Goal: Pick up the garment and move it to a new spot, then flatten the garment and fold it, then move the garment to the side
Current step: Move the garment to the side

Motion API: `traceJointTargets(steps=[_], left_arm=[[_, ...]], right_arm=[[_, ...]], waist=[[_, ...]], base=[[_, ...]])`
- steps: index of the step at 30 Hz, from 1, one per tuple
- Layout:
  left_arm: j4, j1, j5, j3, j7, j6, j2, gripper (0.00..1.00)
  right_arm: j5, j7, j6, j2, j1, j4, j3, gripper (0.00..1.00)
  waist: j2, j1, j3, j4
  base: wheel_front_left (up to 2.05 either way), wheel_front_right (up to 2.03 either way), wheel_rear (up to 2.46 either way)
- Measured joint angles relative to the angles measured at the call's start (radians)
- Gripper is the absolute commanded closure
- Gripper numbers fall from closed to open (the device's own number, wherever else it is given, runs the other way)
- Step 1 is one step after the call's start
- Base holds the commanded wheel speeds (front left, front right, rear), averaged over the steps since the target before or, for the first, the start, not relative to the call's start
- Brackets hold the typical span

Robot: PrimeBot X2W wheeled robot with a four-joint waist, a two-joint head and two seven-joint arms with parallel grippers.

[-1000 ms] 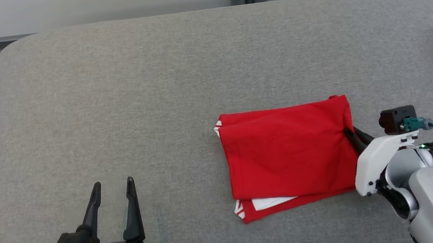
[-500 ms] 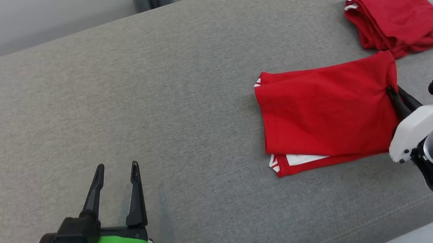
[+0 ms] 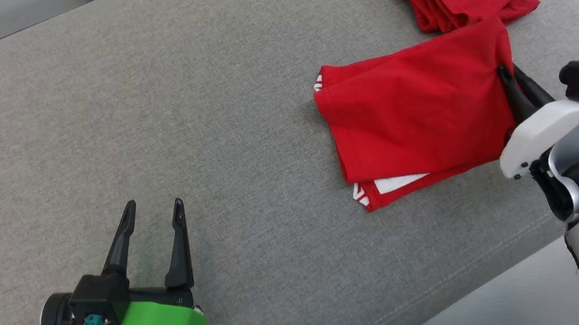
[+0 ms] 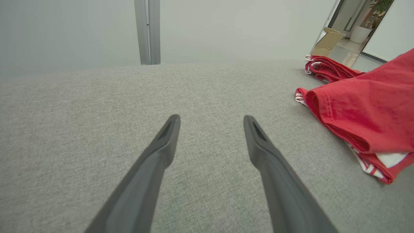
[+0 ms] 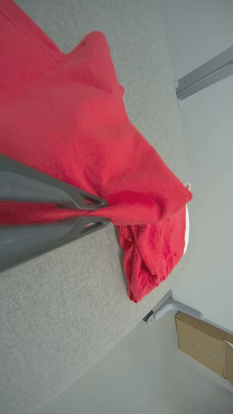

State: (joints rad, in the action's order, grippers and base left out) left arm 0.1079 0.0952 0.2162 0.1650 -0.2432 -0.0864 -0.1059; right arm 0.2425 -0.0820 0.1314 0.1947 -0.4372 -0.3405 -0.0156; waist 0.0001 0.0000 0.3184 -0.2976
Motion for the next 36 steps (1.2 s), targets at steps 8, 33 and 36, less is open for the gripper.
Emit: traceJointTargets(steps=[8, 33, 36], left_arm=[[0.008, 0.012, 0.010, 0.002, -0.004, 0.007, 0.002, 0.00], [0.024, 0.023, 0.026, 0.009, -0.019, 0.010, 0.028, 0.00], [0.019, 0.024, 0.020, 0.008, -0.019, 0.010, 0.029, 0.00]], right_arm=[[-0.021, -0.017, 0.000, 0.014, -0.156, -0.050, 0.014, 1.00], [-0.165, 0.011, 0.000, 0.193, -0.383, -0.261, -0.258, 1.00], [-0.190, -0.004, 0.000, 0.235, -0.389, -0.260, -0.300, 1.00]], waist=[[0.0000, 0.0000, 0.007, 0.041], [0.0000, 0.0000, 0.025, 0.247], [0.0000, 0.0000, 0.035, 0.260]], base=[[0.00, 0.00, 0.00], [0.00, 0.00, 0.00], [0.00, 0.00, 0.00]])
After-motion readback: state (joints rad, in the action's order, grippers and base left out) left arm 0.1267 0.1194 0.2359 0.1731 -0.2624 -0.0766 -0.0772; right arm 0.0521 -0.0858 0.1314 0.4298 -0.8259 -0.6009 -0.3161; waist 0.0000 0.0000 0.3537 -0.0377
